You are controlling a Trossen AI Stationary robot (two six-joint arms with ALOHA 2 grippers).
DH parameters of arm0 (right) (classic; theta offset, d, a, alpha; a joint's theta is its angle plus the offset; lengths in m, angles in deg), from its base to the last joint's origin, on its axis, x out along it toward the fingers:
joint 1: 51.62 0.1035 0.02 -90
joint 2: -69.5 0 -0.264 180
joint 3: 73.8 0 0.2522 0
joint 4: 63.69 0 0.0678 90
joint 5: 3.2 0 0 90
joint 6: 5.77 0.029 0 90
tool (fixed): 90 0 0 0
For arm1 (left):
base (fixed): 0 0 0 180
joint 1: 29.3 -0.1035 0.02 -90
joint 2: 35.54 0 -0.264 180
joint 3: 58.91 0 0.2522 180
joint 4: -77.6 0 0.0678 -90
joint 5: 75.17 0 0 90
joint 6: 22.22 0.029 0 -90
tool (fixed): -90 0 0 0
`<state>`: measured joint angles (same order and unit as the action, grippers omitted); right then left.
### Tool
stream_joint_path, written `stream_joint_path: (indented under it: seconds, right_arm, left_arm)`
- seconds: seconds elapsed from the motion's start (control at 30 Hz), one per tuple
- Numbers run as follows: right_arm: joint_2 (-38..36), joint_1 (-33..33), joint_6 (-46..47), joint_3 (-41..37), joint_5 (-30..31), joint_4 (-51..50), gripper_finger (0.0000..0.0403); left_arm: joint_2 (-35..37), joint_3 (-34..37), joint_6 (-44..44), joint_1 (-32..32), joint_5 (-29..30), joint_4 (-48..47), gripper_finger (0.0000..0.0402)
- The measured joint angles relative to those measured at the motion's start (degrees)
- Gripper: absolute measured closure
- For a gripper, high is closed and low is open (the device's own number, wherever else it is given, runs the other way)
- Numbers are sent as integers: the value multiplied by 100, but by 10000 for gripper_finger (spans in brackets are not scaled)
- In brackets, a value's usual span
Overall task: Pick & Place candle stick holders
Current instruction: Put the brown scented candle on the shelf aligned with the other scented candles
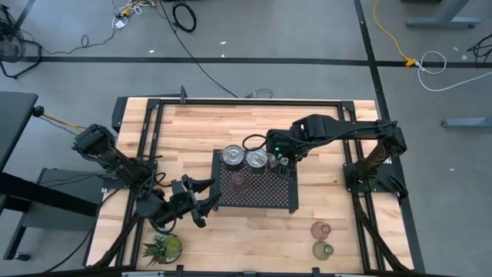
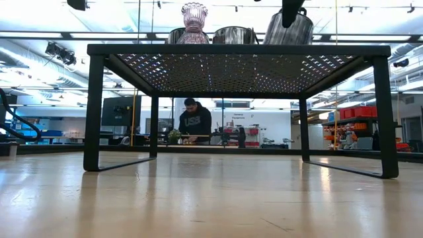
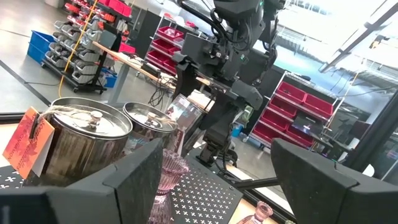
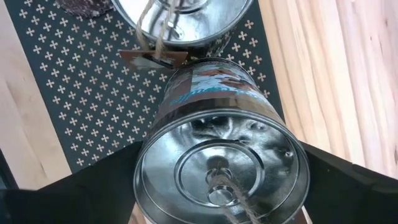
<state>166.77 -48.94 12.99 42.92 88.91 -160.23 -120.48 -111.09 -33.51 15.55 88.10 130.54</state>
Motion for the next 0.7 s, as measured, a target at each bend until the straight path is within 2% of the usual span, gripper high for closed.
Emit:
stream_joint_path:
  seconds: [0.7]
  right_arm:
    - [-2,0,-129,0,-15,-46,23]
  left_arm:
    - [0,0,-7,-1,-1,0,103]
